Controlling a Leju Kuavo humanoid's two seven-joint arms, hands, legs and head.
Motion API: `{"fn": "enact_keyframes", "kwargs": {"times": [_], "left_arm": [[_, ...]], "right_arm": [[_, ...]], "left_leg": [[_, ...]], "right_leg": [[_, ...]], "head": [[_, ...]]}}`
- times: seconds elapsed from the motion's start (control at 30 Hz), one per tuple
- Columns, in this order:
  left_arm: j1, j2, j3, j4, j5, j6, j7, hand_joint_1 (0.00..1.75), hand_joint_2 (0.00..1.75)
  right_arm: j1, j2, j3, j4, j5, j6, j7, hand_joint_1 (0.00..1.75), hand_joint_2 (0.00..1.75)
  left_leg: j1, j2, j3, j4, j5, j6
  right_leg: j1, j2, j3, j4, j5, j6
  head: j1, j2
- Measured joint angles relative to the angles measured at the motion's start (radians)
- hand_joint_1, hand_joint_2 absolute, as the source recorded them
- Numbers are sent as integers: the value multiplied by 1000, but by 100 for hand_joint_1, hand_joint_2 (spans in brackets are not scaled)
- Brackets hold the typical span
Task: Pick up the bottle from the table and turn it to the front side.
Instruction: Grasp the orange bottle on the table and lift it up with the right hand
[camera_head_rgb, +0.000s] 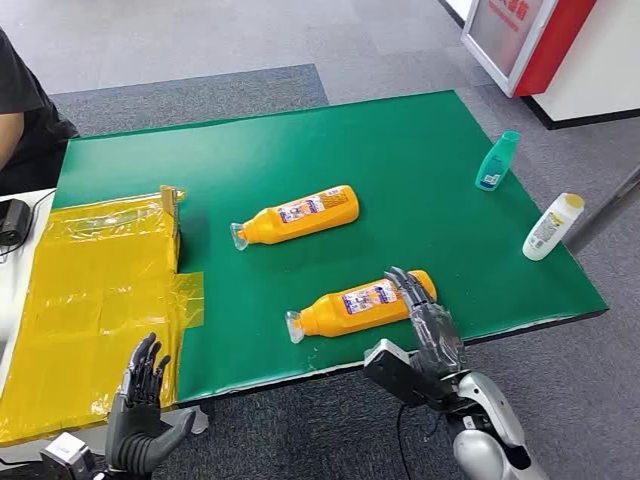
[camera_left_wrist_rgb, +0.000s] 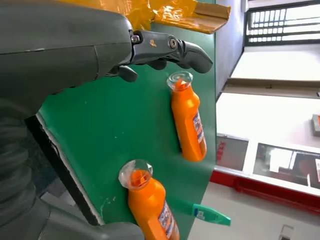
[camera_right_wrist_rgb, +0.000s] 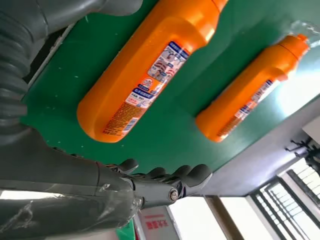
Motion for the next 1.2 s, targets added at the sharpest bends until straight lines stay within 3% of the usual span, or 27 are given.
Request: {"fn": "enact_keyframes", "kwargs": {"times": [0.27, 0.5, 0.7, 1.0, 1.07, 1.13, 1.2], "left_arm": [[-37, 9, -20, 36, -15, -10, -22, 0, 175], [-80, 25, -55, 72, -15, -10, -24, 0, 175], [-98, 40, -86, 100, -16, 4, -28, 0, 175], [-106, 54, -112, 122, -18, 21, -28, 0, 175], [-107, 56, -119, 124, -18, 23, -26, 0, 175], [-108, 57, -123, 125, -18, 26, -24, 0, 175], [-108, 58, -124, 127, -18, 28, -23, 0, 175]], "right_arm": [[-193, -46, 13, 199, 33, 155, 81, 0, 175], [-392, -72, 95, 454, 47, 304, 114, 0, 175], [-511, -81, 174, 619, 38, 347, 112, 0, 175], [-587, -84, 247, 746, 49, 350, 117, 0, 175], [-596, -85, 258, 761, 53, 355, 117, 32, 175], [-602, -86, 268, 771, 55, 361, 117, 109, 175], [-605, -90, 276, 775, 55, 363, 112, 164, 175]], "left_leg": [[-1, 0, 0, 0, 3, 1], [-1, 0, -1, 0, 6, 1], [-1, 0, -1, 0, 6, 2], [-1, 0, -1, 0, 6, 2], [-1, 0, -1, 0, 6, 2], [-1, 0, 0, 0, 6, 2], [-1, 0, 0, 0, 6, 2]], "right_leg": [[-1, 0, 0, 0, 4, 1], [-1, 0, 0, 0, 5, 1], [-1, 0, -1, 0, 5, 2], [-1, 0, 0, 0, 5, 2], [-1, 0, 0, 0, 5, 2], [-1, 0, 0, 0, 6, 2], [-1, 0, 0, 0, 6, 2]], "head": [[0, 0], [0, 0], [0, 0], [0, 0], [0, 0], [0, 0], [0, 0]]}}
